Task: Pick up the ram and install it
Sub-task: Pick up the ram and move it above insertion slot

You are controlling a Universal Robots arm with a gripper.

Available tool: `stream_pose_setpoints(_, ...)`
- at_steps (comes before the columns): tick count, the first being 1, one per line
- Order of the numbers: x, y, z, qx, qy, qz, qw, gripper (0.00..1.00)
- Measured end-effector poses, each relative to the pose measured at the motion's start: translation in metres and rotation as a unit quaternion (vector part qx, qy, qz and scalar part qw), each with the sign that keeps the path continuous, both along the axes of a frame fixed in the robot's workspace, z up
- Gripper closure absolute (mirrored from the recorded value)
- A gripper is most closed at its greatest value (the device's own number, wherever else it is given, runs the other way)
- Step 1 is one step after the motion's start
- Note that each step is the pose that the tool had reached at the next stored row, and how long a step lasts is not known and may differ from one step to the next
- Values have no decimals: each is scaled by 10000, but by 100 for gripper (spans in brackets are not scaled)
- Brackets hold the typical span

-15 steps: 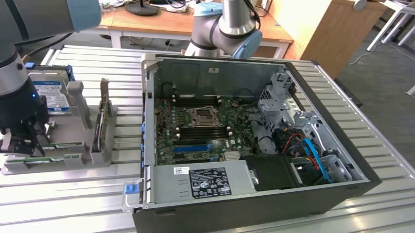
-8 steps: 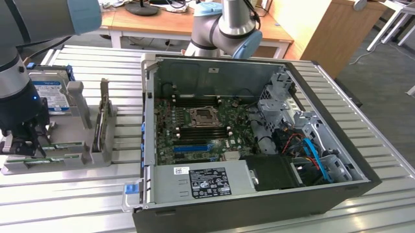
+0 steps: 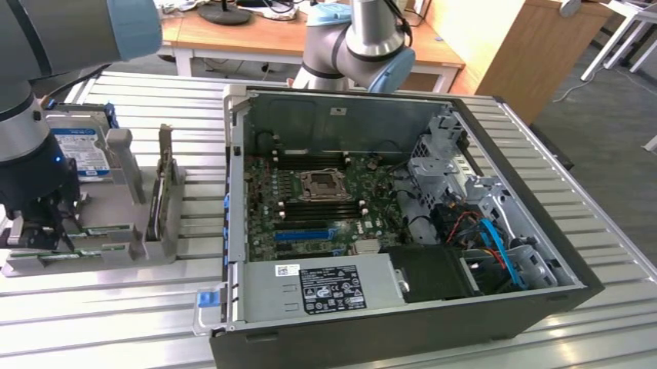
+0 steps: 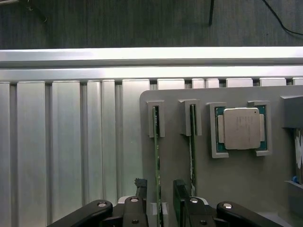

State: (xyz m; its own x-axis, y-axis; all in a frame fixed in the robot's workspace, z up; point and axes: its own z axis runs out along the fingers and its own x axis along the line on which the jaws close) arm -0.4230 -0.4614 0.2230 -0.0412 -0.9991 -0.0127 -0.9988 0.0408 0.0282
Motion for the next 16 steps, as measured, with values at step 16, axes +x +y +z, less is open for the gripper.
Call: stream_pose_setpoints(16, 0, 0, -95, 0, 0, 82, 10000, 64)
